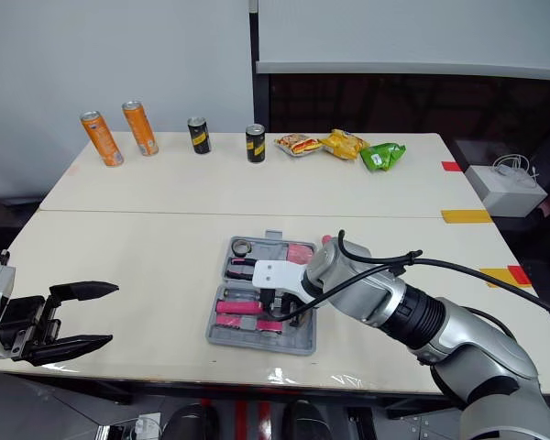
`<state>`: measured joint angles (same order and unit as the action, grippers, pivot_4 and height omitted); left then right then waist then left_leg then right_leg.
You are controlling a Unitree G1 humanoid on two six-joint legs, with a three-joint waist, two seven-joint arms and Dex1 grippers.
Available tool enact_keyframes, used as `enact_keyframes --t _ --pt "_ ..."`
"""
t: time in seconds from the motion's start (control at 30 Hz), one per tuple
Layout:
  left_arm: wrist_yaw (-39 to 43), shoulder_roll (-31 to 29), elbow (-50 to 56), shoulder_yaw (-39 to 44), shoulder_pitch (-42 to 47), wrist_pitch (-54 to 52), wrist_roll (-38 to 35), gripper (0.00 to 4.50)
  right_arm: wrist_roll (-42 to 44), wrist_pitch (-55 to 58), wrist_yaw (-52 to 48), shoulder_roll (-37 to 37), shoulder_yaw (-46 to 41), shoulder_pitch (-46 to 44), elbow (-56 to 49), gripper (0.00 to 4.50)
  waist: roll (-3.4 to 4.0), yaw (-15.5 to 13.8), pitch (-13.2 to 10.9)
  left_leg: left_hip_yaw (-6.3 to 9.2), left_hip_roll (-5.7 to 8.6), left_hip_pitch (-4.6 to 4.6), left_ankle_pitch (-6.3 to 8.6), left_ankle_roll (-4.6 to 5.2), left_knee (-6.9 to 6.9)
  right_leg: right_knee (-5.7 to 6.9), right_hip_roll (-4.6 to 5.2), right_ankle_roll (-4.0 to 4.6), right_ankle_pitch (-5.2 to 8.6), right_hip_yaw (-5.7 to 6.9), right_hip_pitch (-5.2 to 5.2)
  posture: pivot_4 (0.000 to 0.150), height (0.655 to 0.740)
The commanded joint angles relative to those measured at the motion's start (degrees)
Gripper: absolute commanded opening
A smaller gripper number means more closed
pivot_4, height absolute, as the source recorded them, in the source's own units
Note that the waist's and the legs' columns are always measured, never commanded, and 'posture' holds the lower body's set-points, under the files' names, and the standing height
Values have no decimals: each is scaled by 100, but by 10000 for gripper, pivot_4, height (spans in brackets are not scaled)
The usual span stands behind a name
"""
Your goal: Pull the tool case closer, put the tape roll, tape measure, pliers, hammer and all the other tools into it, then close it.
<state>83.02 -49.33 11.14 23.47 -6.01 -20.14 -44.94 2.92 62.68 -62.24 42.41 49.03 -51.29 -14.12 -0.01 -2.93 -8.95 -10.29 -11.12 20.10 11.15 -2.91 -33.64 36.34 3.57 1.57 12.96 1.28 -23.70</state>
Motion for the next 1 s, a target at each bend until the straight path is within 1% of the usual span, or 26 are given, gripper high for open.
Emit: enact_keyframes --t 0.03,0.37,0.43,0.47,0.57,0.63,0.73,0.83,0.87,1.0 --pt "38 -45 135 84 33 23 -60 45000 -24 -77 -37 -44 -41 13 -54 482 0 0 0 0 0 0 0 0 0 0 0 0 0 0 0 1500 7400" --pt "-9 -43 156 45 125 -6 -60 45000 -1 -213 -77 -204 -47 109 105 482 0 2 0 0 -2 -2 -1 -2 0 4 -1 4 1 0 0 1500 7400" --pt "-37 -30 183 28 135 -20 -63 45000 0 -284 -55 -230 -96 171 163 9590 0 0 0 -1 -2 -2 -1 -2 0 4 -1 4 2 0 0 1500 7400" --pt "-49 -25 196 25 131 -26 -67 45000 -19 -338 -31 -231 -133 202 200 12198 0 -1 0 -1 -2 -2 -1 -2 0 4 -1 5 2 0 0 1500 7400" --pt "-72 -13 215 18 120 -37 -73 45000 75 -389 8 -255 -422 324 237 22217 -2 -4 1 -1 -2 -1 -1 -2 0 4 -1 5 2 0 -2 1500 7400" --pt "-95 -5 231 11 118 -47 -79 45000 271 -397 1 -288 -788 440 196 22217 -3 -8 0 -1 -2 -1 -1 -3 -1 5 -1 6 2 0 -1 1500 7400" --pt "-146 15 274 3 113 -56 -101 45000 773 -761 21 -423 -1776 835 150 22217 -3 -12 -1 -1 -2 -1 -2 -3 -2 7 -1 8 0 -1 -1 1500 7400" --pt "-217 40 330 18 101 -74 -141 45000 1249 -1541 44 -548 -2775 1511 92 22217 -7 -54 1 -1 -3 0 -2 -3 -2 4 -1 9 1 0 -1 1500 7400" --pt "-248 58 359 33 76 -79 -154 45000 1458 -1889 -9 -545 -3185 1945 25 22217 -10 -78 3 -3 -3 0 -1 -3 -1 3 -1 10 2 0 -2 1500 7400" --pt "-346 108 414 82 20 -96 -193 45000 1820 -2690 83 -697 -4042 2920 -4 22217 -12 -137 4 -9 -3 7 0 -1 1 -12 -1 10 2 4 -1 1500 7400"
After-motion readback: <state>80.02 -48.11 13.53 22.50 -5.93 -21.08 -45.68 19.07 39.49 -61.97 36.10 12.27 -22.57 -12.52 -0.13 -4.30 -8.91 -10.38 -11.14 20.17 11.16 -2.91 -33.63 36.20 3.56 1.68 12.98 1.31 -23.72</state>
